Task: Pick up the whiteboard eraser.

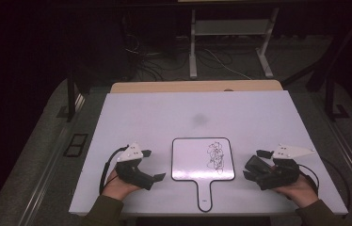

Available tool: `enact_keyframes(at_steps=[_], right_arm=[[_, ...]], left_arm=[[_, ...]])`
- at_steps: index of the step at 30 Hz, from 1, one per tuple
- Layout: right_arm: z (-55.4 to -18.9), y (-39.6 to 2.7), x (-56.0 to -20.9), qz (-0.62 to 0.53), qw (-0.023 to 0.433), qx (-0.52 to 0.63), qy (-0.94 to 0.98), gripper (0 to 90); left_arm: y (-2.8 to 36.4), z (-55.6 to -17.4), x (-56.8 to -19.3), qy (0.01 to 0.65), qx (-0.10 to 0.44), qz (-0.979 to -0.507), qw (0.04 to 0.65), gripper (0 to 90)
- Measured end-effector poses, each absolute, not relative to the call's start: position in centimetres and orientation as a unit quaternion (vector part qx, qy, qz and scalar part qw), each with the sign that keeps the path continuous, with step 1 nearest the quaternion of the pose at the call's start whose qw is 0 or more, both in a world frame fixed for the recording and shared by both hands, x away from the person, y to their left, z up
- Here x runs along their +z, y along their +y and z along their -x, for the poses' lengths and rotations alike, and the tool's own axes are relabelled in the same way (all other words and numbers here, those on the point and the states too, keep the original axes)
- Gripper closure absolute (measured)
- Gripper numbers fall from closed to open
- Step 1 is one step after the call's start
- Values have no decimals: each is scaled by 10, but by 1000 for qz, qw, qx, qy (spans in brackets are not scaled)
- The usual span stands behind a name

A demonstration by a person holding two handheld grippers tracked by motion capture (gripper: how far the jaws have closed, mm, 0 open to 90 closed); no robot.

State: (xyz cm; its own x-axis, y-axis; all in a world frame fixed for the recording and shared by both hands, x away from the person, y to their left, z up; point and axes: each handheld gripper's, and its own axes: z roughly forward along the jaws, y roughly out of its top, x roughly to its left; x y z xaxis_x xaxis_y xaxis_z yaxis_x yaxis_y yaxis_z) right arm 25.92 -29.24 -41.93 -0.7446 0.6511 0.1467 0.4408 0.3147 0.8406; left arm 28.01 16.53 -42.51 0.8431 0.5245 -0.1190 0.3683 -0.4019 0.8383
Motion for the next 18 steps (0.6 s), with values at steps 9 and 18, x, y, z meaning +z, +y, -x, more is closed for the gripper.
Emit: enact_keyframes(at_steps=[9,18], right_arm=[[-262,-291,-414,-339,118,477,802,15],[-268,-296,-411,-346,122,471,802,15]], left_arm=[[164,-278,-427,264,76,-839,470,0],[164,-279,-427,266,75,-838,471,0]])
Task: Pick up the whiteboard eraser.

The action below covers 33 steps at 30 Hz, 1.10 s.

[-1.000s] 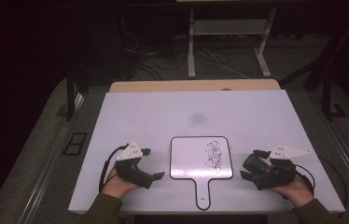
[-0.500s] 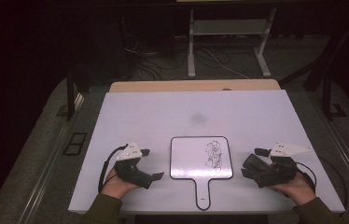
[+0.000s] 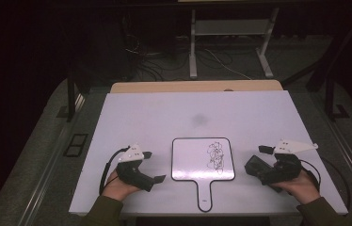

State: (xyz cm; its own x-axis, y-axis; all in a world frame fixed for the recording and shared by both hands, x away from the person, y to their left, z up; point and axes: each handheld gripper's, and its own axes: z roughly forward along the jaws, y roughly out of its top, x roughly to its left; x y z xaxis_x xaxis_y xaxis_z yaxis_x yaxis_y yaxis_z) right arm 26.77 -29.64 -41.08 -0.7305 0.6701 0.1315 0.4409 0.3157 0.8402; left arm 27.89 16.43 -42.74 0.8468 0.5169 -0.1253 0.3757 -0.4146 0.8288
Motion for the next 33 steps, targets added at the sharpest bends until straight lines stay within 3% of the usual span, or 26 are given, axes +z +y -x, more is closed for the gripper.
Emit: enact_keyframes(at_steps=[33], right_arm=[[-272,-317,-411,-371,126,405,826,15]], left_arm=[[168,-278,-427,276,79,-834,472,0]])
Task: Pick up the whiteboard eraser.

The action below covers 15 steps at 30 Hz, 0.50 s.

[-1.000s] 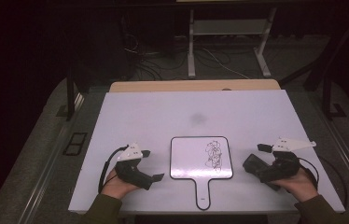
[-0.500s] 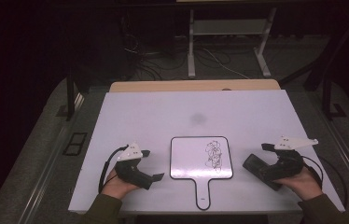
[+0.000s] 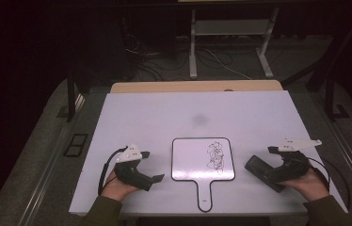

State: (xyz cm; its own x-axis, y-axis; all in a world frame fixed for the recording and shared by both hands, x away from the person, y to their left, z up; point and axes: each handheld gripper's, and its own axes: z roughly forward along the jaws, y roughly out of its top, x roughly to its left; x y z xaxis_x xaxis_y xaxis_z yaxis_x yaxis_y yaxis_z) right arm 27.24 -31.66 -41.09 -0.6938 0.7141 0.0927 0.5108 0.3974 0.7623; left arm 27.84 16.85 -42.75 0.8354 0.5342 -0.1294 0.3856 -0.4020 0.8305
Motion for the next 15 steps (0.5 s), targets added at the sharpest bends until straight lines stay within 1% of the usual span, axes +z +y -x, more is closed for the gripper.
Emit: enact_keyframes(at_steps=[8,15], right_arm=[[-274,-322,-413,-378,128,389,830,15],[-273,-325,-417,-386,118,369,837,15]], left_arm=[[169,-278,-428,276,78,-834,472,0],[169,-278,-427,276,79,-833,472,0]])
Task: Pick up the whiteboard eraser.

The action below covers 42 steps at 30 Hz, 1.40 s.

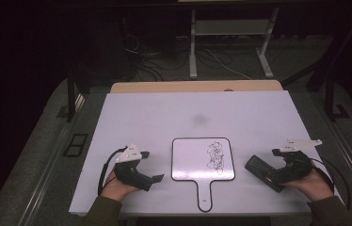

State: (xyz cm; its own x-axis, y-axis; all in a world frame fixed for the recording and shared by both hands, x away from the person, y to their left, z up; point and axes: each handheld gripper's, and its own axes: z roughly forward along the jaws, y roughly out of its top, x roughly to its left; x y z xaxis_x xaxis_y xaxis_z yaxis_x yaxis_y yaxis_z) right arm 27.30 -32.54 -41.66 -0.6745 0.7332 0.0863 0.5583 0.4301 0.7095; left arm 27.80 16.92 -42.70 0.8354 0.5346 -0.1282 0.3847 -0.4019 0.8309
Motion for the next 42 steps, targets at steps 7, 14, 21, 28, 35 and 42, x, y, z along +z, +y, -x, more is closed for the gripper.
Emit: enact_keyframes(at_steps=[7,14,21,28,35,42], right_arm=[[-273,-328,-420,-387,112,352,845,15],[-272,-328,-424,-389,105,332,853,17],[-272,-325,-429,-389,99,308,863,52],[-271,-323,-432,-385,96,299,868,108],[-271,-321,-434,-376,100,286,876,147],[-270,-320,-436,-373,103,278,879,209]], left_arm=[[170,-278,-427,277,79,-833,472,0],[171,-278,-427,278,81,-832,473,0],[171,-278,-428,276,79,-835,470,0],[171,-278,-428,276,78,-834,470,0],[171,-278,-429,276,77,-834,471,0],[170,-278,-429,277,76,-835,470,0]])
